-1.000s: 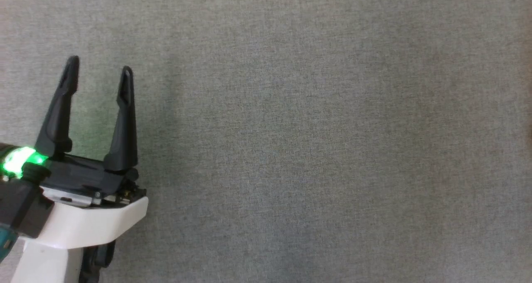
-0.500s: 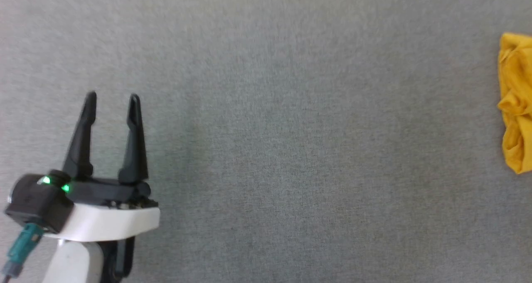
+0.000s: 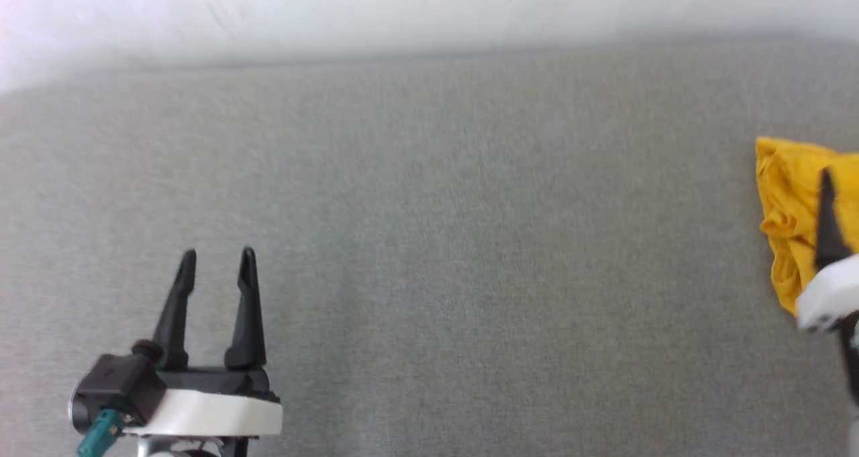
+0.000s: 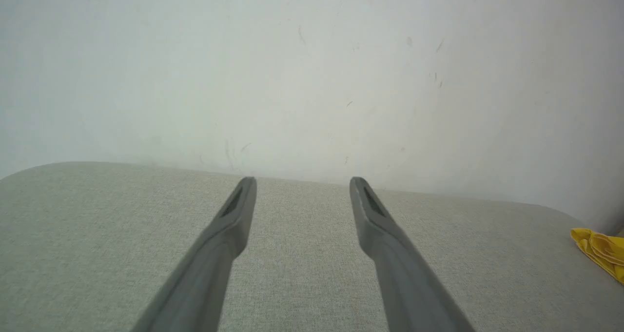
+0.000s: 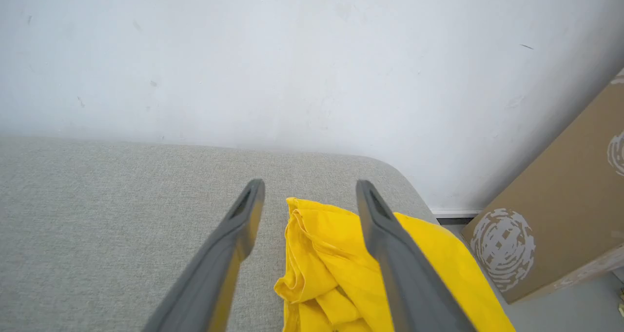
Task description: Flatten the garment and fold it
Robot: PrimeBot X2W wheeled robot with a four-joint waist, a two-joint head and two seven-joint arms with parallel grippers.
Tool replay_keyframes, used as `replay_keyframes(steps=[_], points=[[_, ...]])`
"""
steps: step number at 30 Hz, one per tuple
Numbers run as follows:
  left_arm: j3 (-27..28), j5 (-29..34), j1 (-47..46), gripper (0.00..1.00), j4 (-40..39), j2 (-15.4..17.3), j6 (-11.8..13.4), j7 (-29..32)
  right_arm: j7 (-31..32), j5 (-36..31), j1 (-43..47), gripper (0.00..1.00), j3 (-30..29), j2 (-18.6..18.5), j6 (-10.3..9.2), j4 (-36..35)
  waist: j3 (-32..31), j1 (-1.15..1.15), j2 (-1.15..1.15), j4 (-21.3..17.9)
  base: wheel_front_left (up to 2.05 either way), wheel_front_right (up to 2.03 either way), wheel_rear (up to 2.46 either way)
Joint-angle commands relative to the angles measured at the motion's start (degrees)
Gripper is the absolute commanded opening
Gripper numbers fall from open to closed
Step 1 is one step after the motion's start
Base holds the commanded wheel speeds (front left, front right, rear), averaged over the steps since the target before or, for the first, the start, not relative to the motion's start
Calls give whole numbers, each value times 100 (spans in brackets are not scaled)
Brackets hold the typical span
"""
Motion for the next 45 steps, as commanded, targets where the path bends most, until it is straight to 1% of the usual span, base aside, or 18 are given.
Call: replay_keyframes(steps=[1, 7, 13, 15, 17, 22, 28, 35, 36, 45], points=[[8, 38, 58, 100, 45, -37, -18, -26, -92, 37, 131, 100, 47, 94, -12, -76, -625, 2, -1, 233, 0, 0, 0], [-100, 112, 235, 100, 308, -104, -74, -26, -468, 89, 750, 100, 470, 429, -12, -348, -1018, 2, -1, 346, 0, 0, 0], [-199, 156, 429, 100, 530, -193, -100, -27, -714, 117, 1322, 100, 976, 571, -12, -403, -1262, 2, -1, 461, 0, 0, 0], [-196, 196, 507, 100, 563, -209, -97, -27, -837, 115, 1481, 100, 1005, 589, -12, -394, -1324, 2, -1, 499, 0, 0, 0], [-177, 215, 575, 100, 586, -233, -110, -27, -962, 252, 1616, 100, 1057, 595, -12, -348, -1342, 2, -1, 525, 0, 0, 0], [-214, 334, 660, 100, 713, -288, -181, -27, -1285, 352, 1834, 100, 1174, 597, -12, -204, -1285, 2, -1, 568, 0, 0, 0], [-109, 374, 609, 100, 781, -456, -248, -27, -1491, 424, 1817, 100, 1148, 598, -12, 54, -1161, 2, -1, 565, 0, 0, 0], [51, 469, 555, 100, 803, -566, -359, -27, -1597, 397, 1684, 100, 1162, 599, -12, 244, -1113, 2, -1, 506, 0, 0, 0], [40, 432, 619, 0, 799, -554, -327, 0, -1554, 392, 1752, 0, 1157, 581, 0, 250, -1113, 2, -1, 508, 0, 0, 0], [36, 486, 594, 0, 808, -565, -323, 57, -1497, 386, 1738, 0, 1177, 578, 0, 231, -1116, 2, -1, 506, 0, 0, 0]])
